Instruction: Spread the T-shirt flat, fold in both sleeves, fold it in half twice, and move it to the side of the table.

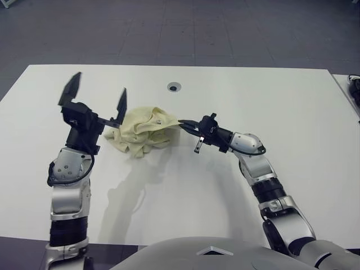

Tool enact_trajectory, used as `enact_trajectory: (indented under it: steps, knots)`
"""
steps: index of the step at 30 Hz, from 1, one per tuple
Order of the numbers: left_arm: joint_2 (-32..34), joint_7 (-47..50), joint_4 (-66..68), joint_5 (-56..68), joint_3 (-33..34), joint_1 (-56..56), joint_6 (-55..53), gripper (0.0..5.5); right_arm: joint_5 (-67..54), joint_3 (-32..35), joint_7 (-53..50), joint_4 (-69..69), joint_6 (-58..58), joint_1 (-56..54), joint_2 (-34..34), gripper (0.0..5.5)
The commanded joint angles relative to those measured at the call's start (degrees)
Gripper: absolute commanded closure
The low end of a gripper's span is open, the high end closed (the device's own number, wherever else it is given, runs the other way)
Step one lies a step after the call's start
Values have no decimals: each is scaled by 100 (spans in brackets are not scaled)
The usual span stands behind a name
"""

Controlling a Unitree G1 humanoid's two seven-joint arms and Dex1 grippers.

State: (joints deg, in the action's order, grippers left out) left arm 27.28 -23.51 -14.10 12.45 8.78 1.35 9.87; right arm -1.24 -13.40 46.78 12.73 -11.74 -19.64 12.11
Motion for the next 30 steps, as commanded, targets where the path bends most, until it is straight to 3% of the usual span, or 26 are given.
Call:
enact_trajectory:
  steps: [1,9,16,26,30]
  knots:
    - [370,-706,14,-59,-270,376,-42,10,72,-97,-160,-283,229,2,28,548]
    - [325,-160,818,-2158,-974,789,1533,10,-76,-75,-314,-618,482,-55,55,548]
    - [252,710,1470,-3039,-919,512,2183,10,-219,5,-324,-958,656,9,158,548]
    - [212,1106,1815,-2988,-964,398,2328,10,-310,-27,-370,-1136,765,75,223,548]
    - [212,1133,1843,-2931,-948,407,2363,72,-319,-33,-373,-1139,755,82,248,550]
